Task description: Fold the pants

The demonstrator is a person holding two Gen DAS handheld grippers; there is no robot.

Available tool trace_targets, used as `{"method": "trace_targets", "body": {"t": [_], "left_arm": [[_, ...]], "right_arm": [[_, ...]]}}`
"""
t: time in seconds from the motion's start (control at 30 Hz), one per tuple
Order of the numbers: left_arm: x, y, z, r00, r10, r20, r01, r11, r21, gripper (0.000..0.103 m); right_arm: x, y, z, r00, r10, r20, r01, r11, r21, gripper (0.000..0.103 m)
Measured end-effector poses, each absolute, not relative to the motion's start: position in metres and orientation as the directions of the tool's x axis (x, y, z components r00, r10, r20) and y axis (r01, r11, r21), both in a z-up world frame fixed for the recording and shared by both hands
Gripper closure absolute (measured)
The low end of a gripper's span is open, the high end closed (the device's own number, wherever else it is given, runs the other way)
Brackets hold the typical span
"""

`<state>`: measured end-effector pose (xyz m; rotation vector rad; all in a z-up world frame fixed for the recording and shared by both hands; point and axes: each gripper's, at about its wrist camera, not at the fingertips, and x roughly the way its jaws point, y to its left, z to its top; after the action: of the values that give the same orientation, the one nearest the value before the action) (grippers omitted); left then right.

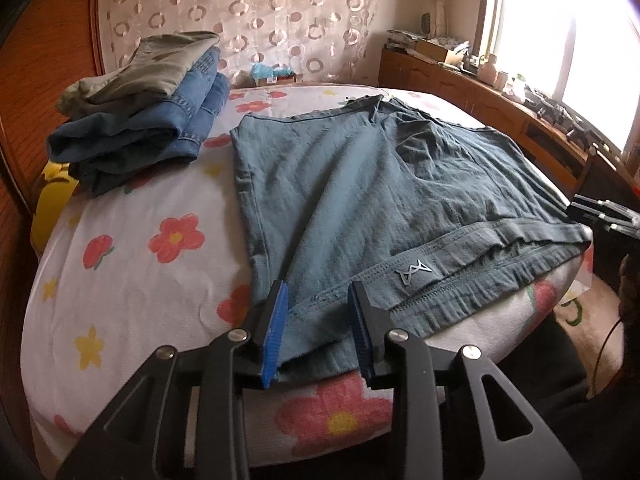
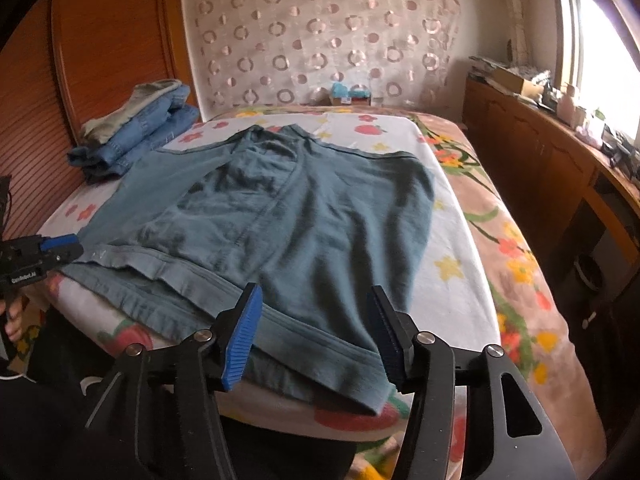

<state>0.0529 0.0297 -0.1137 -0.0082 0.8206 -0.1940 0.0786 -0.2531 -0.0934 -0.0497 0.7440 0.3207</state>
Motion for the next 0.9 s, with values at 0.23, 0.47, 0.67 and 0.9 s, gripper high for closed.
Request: {"method": "trace_targets", "body": {"t": [0.23,0.47,0.67,0.9], "left_arm": [[0.041,0.045,-0.098,0.71,-0.167,-0.684,0.132,0.986,-0.104,0.073],[0.042,0.051,-0.117,0.672,-0.145,-0.726,0.108,0.989,-0.098,0.073],[0.039,0.049,-0.12,0.675,-0.144,-0.724,0.115,0.989,-0.089,0.073],[0.036,0.049,-0.12,0.678,-0.164,-0.717,0.138,0.986,-0.095,0.082]], "right_arm": [[0.081,-0.247,-0.1,0.673,0.269,-0.689,-0.315,0.947,0.063,0.031],[0.083,-0.246,-0.106,0.661,0.266,-0.702,-0.31,0.948,0.068,0.03],[0.083,-0.246,-0.108,0.658,0.267,-0.704,-0.309,0.948,0.07,0.03],[0.083,-0.246,-0.113,0.652,0.265,-0.71,-0.308,0.949,0.071,0.03]]}}
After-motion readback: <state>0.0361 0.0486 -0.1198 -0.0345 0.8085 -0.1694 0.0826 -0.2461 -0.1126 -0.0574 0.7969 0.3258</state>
